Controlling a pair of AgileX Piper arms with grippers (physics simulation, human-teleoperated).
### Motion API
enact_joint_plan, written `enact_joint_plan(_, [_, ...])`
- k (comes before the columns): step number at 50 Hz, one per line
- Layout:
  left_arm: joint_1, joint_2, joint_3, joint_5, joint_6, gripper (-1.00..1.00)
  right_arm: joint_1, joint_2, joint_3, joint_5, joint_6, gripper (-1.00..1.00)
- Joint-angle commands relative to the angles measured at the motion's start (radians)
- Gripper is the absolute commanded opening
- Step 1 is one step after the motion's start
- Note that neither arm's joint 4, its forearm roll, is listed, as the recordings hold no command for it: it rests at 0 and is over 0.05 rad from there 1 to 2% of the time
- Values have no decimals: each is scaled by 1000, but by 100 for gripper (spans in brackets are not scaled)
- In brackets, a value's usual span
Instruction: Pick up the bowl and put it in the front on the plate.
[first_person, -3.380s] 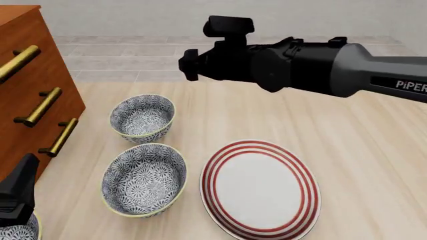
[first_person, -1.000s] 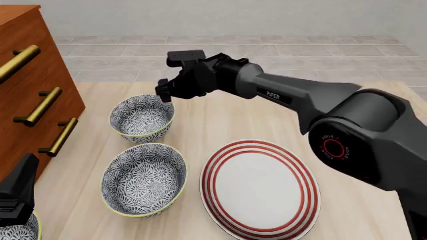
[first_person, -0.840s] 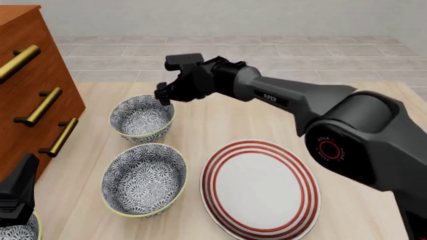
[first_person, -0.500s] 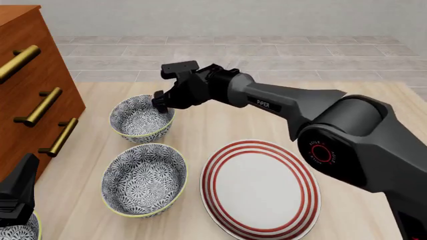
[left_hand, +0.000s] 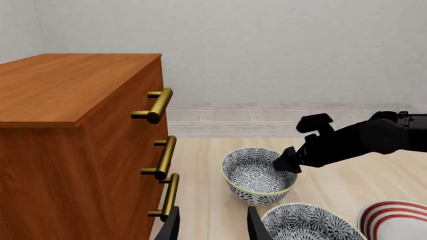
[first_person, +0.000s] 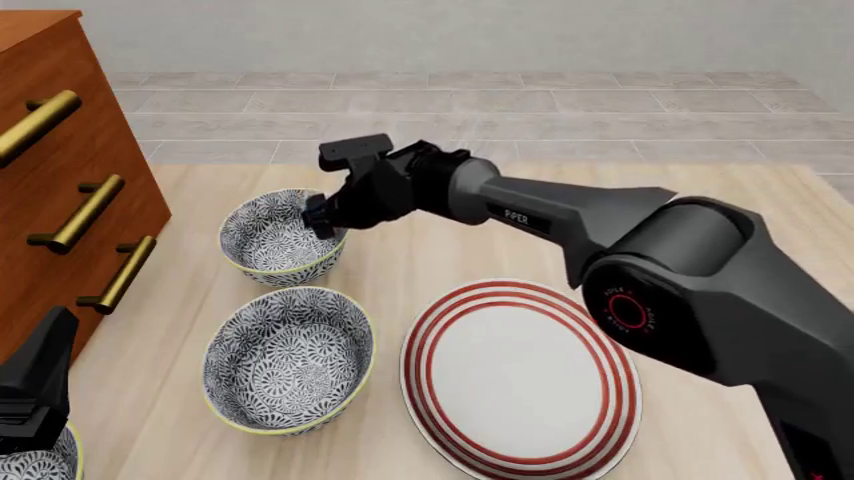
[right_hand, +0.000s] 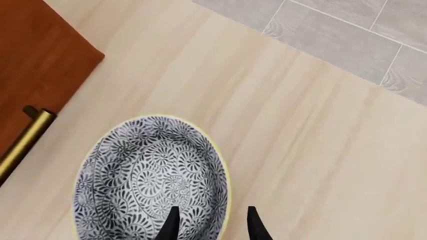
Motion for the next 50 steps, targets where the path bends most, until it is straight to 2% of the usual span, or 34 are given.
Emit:
enact_joint_plan(1, [0,0,0,0,0,100,-1,11,0,-3,-9,100])
enact_joint_plan(29, [0,0,0,0,0,100,-2,37,14,-12,-19,100])
enact_joint_plan(46, [0,0,0,0,0,100,-7,52,-21,3,-22,100])
enact_joint_plan(47, [0,0,0,0,0,100,-7,52,-23,3,-21,-100])
enact_joint_plan(50, [0,0,0,0,0,100,-9,57,-34,9,-25,-100])
